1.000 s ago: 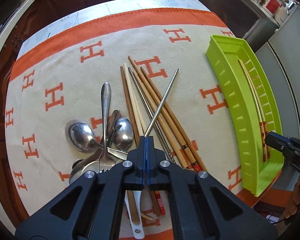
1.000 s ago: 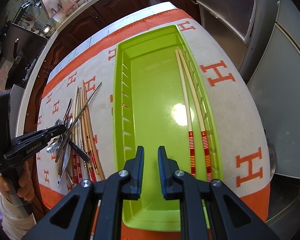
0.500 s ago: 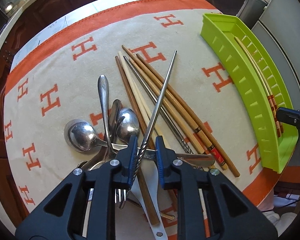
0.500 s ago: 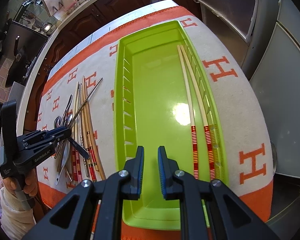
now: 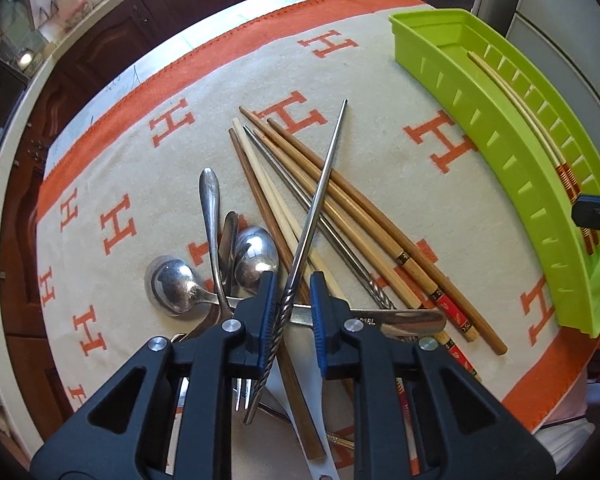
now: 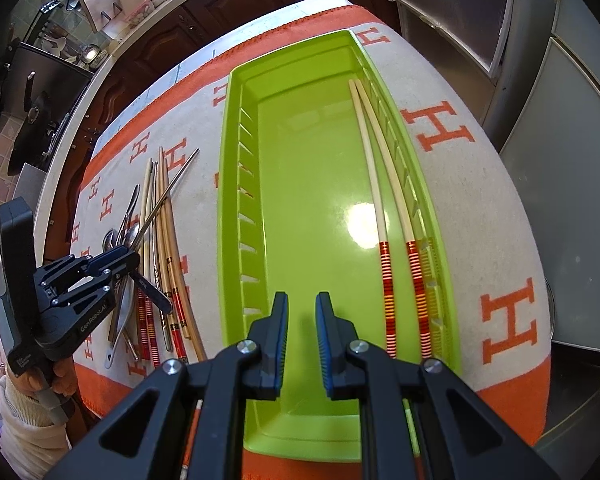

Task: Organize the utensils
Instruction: 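Grasp a twisted metal chopstick from the pile with the left gripper, then carry the metal chopstick into the green tray and open the left gripper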

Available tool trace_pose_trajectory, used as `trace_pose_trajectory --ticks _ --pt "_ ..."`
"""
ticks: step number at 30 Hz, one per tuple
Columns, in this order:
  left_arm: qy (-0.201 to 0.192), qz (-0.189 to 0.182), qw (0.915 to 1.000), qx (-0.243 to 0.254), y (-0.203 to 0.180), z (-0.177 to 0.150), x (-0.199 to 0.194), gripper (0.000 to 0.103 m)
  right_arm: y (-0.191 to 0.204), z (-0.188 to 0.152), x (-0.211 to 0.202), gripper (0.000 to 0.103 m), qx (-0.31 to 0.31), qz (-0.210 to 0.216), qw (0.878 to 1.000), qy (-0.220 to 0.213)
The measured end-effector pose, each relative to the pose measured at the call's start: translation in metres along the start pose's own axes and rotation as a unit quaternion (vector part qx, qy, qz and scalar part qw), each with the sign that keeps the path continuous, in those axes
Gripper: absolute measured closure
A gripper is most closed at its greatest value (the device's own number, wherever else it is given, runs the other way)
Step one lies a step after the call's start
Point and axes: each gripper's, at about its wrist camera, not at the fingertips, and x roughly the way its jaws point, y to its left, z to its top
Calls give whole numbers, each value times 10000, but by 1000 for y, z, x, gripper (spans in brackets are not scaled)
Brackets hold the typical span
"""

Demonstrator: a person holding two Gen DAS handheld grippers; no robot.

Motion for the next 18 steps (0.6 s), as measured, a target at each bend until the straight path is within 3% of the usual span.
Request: trace_pose_trajectory --ticks 5,10,18 --pt "-74 253 9997 -19 -11 0 -2 98 -1 -2 -1 89 21 25 10000 -15" --pt "-58 -266 9967 -764 6 2 -17 100 -5 -4 -4 90 48 72 9999 -52" --pt "-30 -1255 9758 -1788 20 -3 -55 100 -12 -5 -8 89 125 186 9997 -96"
